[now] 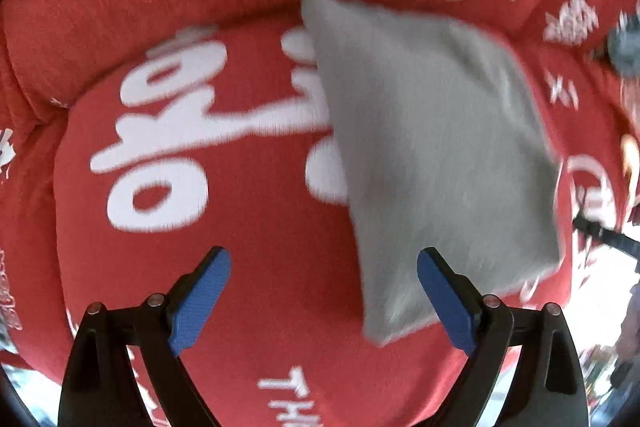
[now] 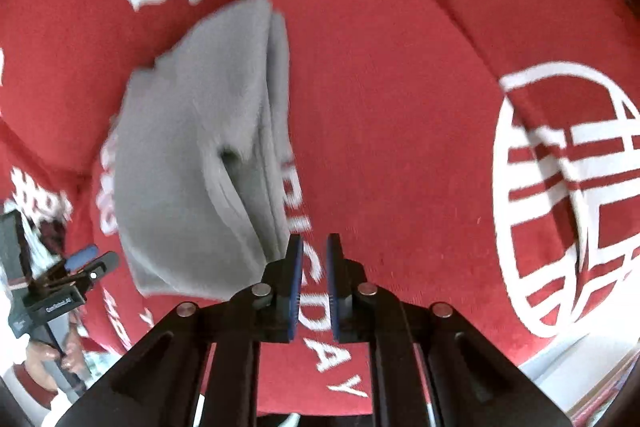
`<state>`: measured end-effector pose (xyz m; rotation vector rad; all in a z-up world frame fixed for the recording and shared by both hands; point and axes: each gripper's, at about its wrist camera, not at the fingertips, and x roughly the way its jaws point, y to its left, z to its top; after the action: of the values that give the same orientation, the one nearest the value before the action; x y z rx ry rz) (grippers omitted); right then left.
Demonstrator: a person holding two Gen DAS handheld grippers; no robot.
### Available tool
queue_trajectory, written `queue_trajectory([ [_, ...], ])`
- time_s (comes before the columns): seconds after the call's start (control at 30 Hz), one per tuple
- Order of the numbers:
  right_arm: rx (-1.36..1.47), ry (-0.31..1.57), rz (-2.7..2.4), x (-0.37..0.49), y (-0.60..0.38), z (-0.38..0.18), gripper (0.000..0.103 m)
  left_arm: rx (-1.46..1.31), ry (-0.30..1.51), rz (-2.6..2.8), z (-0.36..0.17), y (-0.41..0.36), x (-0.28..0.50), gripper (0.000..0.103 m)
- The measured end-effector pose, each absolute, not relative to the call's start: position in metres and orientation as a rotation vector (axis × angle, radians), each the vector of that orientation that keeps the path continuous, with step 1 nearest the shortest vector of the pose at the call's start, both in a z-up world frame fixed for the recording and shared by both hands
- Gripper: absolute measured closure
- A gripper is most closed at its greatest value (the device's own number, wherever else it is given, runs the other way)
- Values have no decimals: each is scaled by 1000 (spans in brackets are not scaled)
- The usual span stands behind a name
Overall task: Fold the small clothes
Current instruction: 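Fold the bundle over with both grippers and release it, then pinch the folded sweater edge with both grippers to tidy it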
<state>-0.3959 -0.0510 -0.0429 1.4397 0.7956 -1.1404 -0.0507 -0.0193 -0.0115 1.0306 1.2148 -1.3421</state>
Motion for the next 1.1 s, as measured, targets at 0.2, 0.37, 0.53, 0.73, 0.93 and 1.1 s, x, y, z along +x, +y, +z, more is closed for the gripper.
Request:
queue_trajectory([
  [0.2, 1340, 747, -1102, -372, -96, -32, 92, 902, 1294, -1357, -16, -83, -61, 73],
  [0.37, 1283, 819, -1058, -348, -125, -45, 94, 921, 1279, -1403, -27, -103, -85, 75],
  [0.53, 1281, 940, -1054, -348, -129, -89, 95, 937, 1271, -1408, -44, -102, -88, 75],
  [0.73, 1327, 899, -1056, -362, -124, -85, 92, 979, 1242, -1397, -39, -102, -95, 75],
  [0.93, 1321, 910, -1046, -366, -119, -75, 92, 979, 1265, -1381, -39, -101, -93, 75],
  [1.1, 1320, 924, -1048, -363, -125, -82, 92, 988, 1264, -1369, -37, -101, -95, 75],
])
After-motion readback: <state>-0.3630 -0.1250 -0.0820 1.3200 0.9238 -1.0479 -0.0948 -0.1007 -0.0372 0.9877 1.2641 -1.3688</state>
